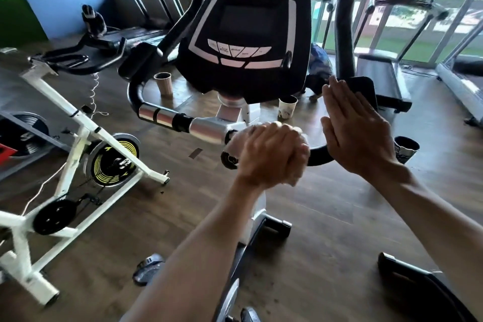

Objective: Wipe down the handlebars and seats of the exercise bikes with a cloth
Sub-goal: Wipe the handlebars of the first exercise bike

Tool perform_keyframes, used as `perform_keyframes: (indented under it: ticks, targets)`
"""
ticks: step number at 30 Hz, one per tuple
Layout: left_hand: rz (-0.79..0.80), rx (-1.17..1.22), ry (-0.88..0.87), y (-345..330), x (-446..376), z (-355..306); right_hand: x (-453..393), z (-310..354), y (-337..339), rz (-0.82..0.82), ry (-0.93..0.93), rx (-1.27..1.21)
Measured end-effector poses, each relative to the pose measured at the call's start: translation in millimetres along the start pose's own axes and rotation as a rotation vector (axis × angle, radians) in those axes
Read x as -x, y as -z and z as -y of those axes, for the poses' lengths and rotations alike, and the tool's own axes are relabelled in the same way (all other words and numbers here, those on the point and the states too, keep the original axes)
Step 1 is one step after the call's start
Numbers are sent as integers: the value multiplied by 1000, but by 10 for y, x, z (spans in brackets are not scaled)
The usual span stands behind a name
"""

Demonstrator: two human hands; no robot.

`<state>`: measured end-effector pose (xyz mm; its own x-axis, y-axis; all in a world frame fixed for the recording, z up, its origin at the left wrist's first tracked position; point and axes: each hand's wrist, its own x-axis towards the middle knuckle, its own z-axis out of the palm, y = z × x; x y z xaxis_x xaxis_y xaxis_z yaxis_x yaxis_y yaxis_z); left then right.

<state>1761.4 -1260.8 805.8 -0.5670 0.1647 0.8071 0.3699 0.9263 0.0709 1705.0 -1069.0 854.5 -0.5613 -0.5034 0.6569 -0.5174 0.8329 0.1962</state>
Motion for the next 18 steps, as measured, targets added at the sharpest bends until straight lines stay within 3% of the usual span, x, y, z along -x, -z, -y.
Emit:
perform_keyframes:
  ticks: [4,8,12,15,18]
  targets:
    - [-4,-111,177,162,61,486,9,73,-31,4,-46,-22]
    - [-65,-109,473,4,31,16,-9,164,-54,5,-107,-26]
    - [-146,8,246,-238,-20,-544,12,105,-27,43,-54,-2]
    - [-154,-2,35,-183,-10,-298,24,8,19,81,27,12]
    - [-156,-57,45,4,36,158,54,-54,86,100,41,-47]
